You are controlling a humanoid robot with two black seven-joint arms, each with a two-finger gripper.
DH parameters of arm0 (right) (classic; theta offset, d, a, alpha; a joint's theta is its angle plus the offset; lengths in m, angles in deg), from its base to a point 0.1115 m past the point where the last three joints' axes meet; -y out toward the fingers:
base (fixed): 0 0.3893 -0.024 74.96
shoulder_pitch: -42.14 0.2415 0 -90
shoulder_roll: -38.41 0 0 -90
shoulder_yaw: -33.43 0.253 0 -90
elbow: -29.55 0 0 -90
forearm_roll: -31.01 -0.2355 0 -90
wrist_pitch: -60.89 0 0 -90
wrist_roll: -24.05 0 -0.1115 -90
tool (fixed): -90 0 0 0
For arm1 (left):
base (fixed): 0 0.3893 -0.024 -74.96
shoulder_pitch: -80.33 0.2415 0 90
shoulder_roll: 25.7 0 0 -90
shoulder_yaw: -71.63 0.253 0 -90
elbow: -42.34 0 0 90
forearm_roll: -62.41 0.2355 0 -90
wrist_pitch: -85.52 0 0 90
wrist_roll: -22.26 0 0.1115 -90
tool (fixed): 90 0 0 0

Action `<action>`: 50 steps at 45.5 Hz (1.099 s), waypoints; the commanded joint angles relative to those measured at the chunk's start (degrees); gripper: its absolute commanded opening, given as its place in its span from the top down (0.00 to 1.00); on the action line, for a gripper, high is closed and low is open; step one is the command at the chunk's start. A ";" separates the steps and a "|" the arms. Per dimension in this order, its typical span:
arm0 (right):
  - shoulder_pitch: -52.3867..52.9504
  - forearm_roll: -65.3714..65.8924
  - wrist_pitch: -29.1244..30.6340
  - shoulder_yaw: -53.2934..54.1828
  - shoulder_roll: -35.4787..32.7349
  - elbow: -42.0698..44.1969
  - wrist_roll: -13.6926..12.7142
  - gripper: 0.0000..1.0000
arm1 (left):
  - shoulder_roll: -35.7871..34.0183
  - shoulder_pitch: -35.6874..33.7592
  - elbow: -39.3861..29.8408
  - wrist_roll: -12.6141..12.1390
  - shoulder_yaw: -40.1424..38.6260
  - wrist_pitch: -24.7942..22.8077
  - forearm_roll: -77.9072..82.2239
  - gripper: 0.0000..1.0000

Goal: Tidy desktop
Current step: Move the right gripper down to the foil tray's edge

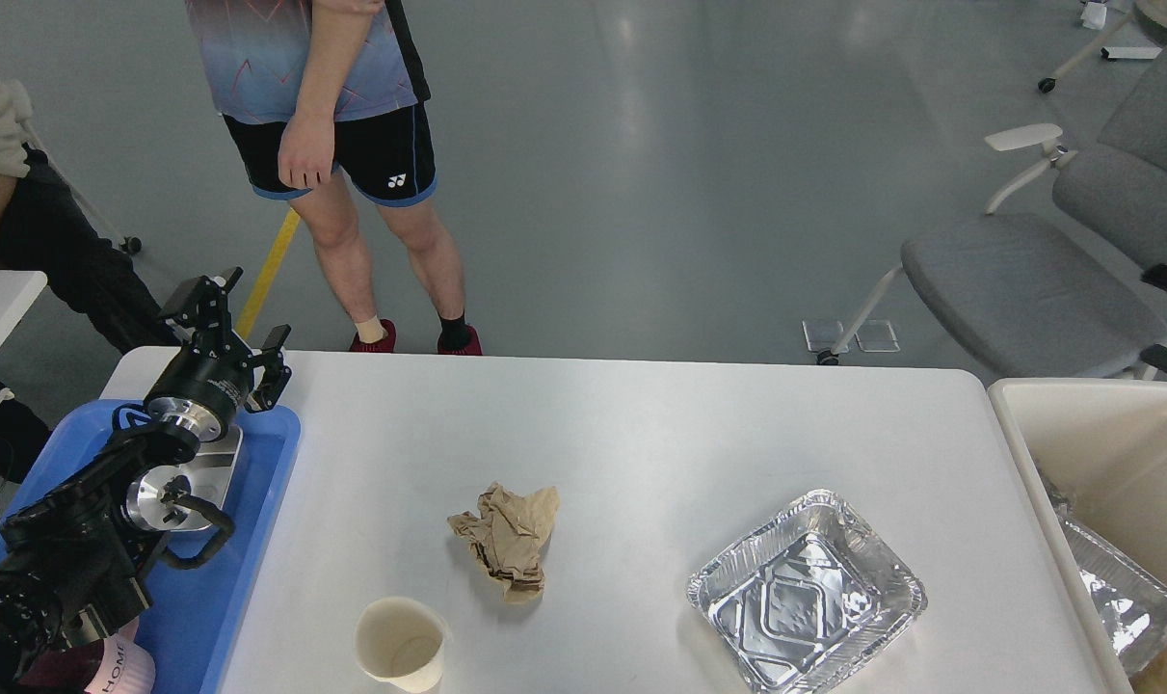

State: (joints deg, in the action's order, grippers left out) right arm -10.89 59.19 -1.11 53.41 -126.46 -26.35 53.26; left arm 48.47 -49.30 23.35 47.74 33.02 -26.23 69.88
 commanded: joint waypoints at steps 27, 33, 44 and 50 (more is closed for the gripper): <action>-4.10 10.12 0.04 -0.81 -6.36 -8.00 2.43 0.00 | 0.71 0.35 0.00 0.01 0.03 0.30 0.09 0.11; -4.10 20.93 -2.51 -0.37 2.87 -5.19 2.43 0.00 | 0.80 0.35 0.00 0.01 0.03 0.39 0.09 0.11; -4.72 37.64 -7.61 -0.37 17.64 1.49 2.69 0.00 | 0.98 0.44 0.00 0.01 -0.06 0.65 0.09 0.11; -7.88 45.72 -11.21 -0.55 24.50 3.25 4.36 0.00 | 1.24 0.44 0.00 0.01 -0.06 0.74 0.09 0.11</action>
State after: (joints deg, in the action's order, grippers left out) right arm -16.54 99.44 -9.88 53.02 -106.44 -24.08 56.36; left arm 49.52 -48.87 23.35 47.75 32.96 -25.56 69.98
